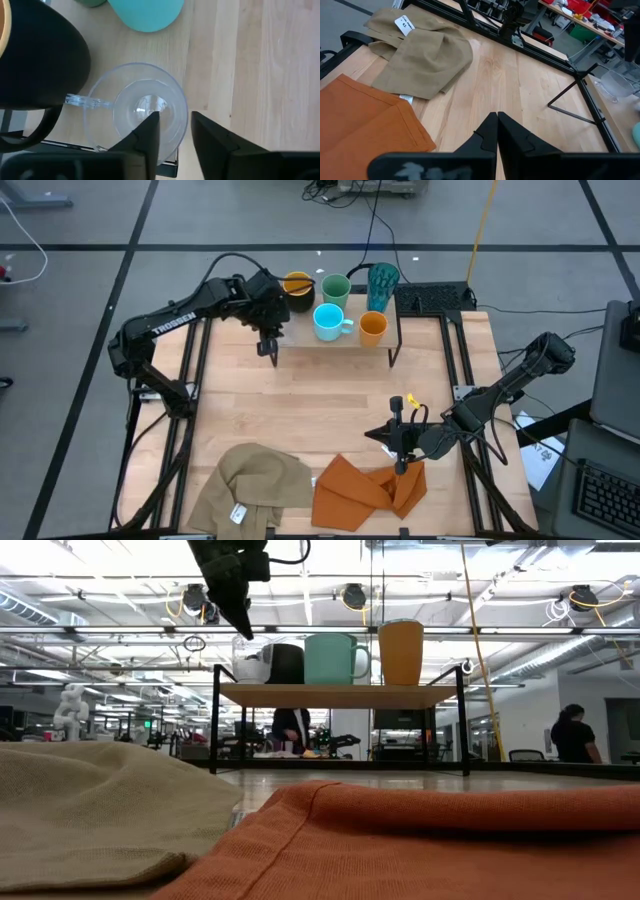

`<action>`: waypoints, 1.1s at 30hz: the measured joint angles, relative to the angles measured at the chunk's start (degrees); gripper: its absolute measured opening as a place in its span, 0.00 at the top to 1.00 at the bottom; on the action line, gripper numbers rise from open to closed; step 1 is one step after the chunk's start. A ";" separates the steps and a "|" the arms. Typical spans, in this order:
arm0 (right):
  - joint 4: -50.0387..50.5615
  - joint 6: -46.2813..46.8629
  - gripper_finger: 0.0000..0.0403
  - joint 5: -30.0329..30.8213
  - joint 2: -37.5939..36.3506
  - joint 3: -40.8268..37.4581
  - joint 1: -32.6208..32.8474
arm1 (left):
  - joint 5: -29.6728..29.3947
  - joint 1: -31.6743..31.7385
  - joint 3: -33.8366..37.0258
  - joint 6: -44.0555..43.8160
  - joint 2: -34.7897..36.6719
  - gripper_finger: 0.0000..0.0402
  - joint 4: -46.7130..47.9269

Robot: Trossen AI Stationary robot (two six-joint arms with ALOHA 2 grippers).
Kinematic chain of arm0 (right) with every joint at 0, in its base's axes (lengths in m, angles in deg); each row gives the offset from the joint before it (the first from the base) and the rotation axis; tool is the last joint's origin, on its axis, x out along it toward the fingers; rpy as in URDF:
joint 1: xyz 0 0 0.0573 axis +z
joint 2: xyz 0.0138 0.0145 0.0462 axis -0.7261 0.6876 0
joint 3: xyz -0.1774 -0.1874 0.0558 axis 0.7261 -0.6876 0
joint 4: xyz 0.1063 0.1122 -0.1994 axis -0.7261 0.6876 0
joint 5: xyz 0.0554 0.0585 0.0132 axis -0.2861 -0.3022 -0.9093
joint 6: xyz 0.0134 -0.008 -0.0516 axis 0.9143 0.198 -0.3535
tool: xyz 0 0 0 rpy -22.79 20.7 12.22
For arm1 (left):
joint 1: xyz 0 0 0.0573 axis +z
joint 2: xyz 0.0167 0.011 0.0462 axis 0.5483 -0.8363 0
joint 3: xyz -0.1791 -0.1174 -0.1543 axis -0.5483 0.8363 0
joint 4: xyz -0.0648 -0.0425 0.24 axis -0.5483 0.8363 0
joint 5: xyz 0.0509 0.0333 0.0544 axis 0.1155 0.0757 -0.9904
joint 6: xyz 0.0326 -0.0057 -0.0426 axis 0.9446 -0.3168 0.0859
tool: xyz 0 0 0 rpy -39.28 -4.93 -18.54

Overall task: Stack small to large cups/mugs on shelf
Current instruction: Put the transparent mug on the shelf, then return to Home Position

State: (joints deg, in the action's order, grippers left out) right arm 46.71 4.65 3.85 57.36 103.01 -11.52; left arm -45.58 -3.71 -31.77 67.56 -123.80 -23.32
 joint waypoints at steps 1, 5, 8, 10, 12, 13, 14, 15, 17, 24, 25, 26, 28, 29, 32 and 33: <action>0.13 0.03 1.00 0.00 0.00 0.00 0.00 | -0.02 0.00 -0.02 -0.17 0.00 0.70 0.00; 0.06 -0.33 1.00 0.00 0.00 0.00 -0.04 | -1.13 0.00 -0.70 -1.38 -0.04 0.59 0.88; -0.21 -1.04 1.00 0.02 0.00 0.00 -0.09 | -1.53 -0.28 -3.93 -1.59 -0.07 0.51 3.31; -0.42 -1.76 1.00 0.14 0.00 0.00 -0.09 | -1.76 -1.10 -7.00 -1.67 -0.07 0.47 4.94; -0.53 -2.76 1.00 0.50 0.00 0.00 -0.09 | -2.42 -2.62 -11.08 -2.29 -0.07 0.45 6.44; -0.65 -3.35 1.00 0.52 -0.18 0.00 -0.09 | -2.90 -3.39 -13.45 -2.71 -0.07 0.44 7.37; -0.66 -3.81 1.00 0.53 -0.54 0.00 -0.09 | -3.39 -4.23 -15.91 -3.24 -0.06 0.44 8.47; -0.76 -3.95 1.00 0.66 -1.04 0.00 -0.09 | -3.81 -5.03 -18.46 -3.56 -0.04 0.44 9.76; -0.74 -3.99 1.00 1.99 -2.52 0.00 -0.11 | -5.28 -6.86 -23.76 -4.38 -0.04 0.45 13.20; 0.16 -3.96 1.00 2.08 -9.56 0.00 -0.08 | -14.76 -15.44 -39.23 -8.93 2.10 0.51 24.67; 0.47 -4.21 1.00 2.10 -10.72 0.00 -0.07 | -16.70 -17.08 -40.34 -10.03 3.33 0.52 25.36; 0.60 -4.52 1.00 2.23 -11.93 0.00 -0.07 | -18.53 -18.65 -40.98 -11.41 4.78 0.52 26.15; 0.80 -5.30 1.00 3.35 -14.50 0.00 -0.02 | -21.95 -22.12 -41.24 -13.75 8.03 0.54 27.46; 0.87 -5.69 1.00 4.12 -15.83 0.00 0.17 | -23.33 -23.95 -41.24 -15.33 9.72 0.55 27.36; 1.84 -7.10 1.00 10.47 -21.06 0.00 2.05 | -25.16 -29.22 -41.24 -19.43 14.91 0.58 27.23; 2.66 -7.71 1.00 13.25 -23.13 0.00 3.03 | -26.00 -30.89 -41.27 -20.55 16.44 0.59 27.21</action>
State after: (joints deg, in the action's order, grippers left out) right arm 49.37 -3.06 17.11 34.23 103.01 -8.49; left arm -71.59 -34.60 -73.03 47.01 -107.35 3.89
